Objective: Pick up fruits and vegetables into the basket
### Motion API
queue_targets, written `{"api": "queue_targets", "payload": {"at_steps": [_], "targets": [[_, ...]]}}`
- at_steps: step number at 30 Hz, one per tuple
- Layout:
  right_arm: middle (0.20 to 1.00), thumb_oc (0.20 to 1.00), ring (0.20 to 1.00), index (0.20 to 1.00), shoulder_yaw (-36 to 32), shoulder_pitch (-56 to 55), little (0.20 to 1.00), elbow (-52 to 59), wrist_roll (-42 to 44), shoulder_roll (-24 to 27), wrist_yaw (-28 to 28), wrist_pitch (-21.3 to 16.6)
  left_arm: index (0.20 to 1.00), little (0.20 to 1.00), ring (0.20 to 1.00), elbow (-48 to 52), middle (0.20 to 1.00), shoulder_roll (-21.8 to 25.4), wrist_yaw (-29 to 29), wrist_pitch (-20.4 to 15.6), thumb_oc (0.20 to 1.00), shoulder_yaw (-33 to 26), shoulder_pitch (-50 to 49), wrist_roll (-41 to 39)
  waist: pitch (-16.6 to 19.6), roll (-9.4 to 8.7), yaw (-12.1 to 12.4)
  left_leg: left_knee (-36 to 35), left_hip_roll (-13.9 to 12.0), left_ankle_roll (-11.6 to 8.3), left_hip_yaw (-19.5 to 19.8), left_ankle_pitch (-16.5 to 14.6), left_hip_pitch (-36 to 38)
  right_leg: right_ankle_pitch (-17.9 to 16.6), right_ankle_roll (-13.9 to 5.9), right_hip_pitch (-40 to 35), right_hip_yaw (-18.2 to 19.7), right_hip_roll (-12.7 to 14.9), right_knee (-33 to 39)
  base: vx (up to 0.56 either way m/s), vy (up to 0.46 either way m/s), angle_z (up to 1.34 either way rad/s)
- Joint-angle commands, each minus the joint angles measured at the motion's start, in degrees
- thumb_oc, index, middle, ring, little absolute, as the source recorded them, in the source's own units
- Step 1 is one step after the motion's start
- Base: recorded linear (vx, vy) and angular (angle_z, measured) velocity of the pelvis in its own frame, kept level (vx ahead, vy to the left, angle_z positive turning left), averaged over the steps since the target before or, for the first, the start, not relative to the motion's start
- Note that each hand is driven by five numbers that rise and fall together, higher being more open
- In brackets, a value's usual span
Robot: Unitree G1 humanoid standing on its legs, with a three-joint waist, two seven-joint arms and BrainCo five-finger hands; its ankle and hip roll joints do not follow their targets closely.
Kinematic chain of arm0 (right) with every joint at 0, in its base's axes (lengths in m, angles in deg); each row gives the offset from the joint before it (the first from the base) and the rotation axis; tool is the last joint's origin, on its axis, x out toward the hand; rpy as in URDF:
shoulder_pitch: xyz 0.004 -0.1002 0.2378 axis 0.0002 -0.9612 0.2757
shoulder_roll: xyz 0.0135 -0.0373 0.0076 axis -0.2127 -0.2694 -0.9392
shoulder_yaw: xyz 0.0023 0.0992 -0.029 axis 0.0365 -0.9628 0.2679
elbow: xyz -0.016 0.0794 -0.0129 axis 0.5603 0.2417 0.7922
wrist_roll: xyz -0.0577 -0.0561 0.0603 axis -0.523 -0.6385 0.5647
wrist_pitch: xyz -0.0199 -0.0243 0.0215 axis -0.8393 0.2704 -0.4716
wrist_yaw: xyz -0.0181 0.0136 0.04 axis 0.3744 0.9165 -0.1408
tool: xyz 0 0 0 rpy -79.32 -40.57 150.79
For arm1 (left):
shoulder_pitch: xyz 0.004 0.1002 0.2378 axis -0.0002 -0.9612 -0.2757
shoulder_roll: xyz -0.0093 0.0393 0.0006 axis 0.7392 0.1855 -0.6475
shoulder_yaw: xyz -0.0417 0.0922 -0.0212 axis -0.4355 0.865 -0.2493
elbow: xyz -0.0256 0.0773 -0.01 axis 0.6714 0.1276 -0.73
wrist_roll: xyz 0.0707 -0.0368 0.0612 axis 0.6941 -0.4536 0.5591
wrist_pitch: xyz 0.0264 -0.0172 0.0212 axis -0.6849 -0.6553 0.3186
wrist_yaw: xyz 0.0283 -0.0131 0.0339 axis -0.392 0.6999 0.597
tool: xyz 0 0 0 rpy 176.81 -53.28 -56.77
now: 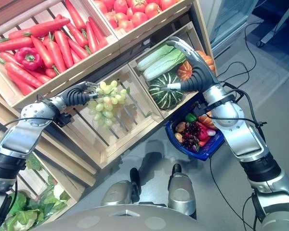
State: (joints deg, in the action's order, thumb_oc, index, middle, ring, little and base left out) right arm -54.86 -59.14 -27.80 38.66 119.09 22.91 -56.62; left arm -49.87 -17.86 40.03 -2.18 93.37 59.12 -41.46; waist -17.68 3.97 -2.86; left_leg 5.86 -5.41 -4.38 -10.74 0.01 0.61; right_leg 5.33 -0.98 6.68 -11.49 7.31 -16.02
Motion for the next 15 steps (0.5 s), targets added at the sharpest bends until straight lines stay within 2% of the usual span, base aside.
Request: {"api": "queue_targets", "payload": {"at_steps": [1,8,15], "targets": [[1.0,1.0,1.0,1.0,-0.2,2.3,1.0,5.4,-1.8,-0.9,0.4,-2.0,0.2,0.2,0.2,6.1,0.2,1.0,-4.0,-1.0,0.2,-5.9,1.1,-1.2,1.5,-1.07,-0.9,6.4,1.0,1.86,0.1,-5.2,-0.2,-0.2,-5.02,-4.8,2.4,2.9,2.6,-0.01,0.052,-0.05],[1.0,1.0,1.0,1.0,7.3,7.3,1.0,2.7,0.9,-0.4,-7.3,2.1,0.2,0.2,0.2,5.1,0.2,0.9,-5.2,-2.0,0.2,-4.9,3.8,-5.0,1.0,-0.58,-0.1,6.5,1.5,1.62,0.2,-4.8,-0.4,0.1,-4.88,-4.6,1.7,3.8,1.8,0.0,0.032,-0.03],[1.0,1.0,1.0,1.0,13.9,12.1,1.0,0.9,-1.2,-2.1,-13.2,1.9,0.2,0.2,0.2,4.6,0.2,-0.2,-2.1,-0.4,0.2,-2.3,6.9,-10.6,0.6,-0.53,0.7,6.7,1.8,1.54,0.8,-4.4,-0.9,-0.1,-4.72,-4.5,1.3,4.2,1.6,-0.02,0.003,0.06]]}}
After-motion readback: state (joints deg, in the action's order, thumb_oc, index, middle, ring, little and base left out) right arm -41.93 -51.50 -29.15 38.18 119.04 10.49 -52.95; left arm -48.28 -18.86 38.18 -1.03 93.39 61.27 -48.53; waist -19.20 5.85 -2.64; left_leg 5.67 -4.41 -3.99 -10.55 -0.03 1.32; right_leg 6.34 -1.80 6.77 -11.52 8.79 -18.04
